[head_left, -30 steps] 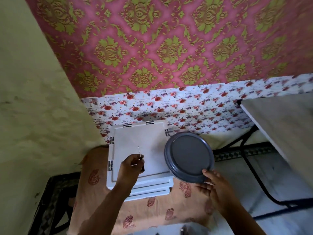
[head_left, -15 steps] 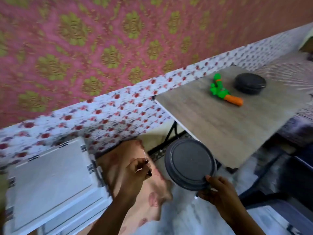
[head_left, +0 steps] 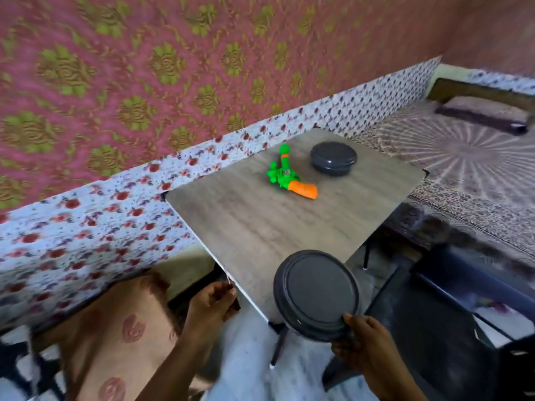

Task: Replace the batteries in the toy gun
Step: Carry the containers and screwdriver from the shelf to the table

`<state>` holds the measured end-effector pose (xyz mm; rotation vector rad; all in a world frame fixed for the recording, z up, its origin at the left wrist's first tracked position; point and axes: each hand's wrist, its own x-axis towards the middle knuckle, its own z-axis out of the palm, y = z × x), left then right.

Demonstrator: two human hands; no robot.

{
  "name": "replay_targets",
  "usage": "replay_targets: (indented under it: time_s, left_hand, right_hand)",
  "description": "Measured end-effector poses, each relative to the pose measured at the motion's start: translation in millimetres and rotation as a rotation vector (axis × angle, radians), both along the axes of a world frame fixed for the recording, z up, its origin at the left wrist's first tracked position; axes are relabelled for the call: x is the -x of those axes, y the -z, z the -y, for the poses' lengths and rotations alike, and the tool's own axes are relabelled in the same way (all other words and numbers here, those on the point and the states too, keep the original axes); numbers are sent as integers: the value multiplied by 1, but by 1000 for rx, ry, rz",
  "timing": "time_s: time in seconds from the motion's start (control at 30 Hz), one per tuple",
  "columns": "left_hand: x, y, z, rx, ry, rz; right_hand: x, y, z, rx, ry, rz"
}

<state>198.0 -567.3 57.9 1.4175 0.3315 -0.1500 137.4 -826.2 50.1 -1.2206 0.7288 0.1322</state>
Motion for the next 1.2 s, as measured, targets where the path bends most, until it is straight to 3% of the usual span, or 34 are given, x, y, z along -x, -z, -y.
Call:
replay_targets:
  time_s: [0.43,0.67,0.93,1.2]
  left_hand:
    - [-128,8,69,132,-73,-44]
    - [-185,9,98,68,-98,-79]
    - [-229,11,121,121,-161,-101]
    - [-287,22,171,116,-250,-98]
  right_hand:
    - [-137,-2,60,-47,-26,4]
    - [-206,-7,85,-33,-100,-27]
    - [-271,-5,123,-48,-101,-85]
    - [-355,6,195,24,-160,-33]
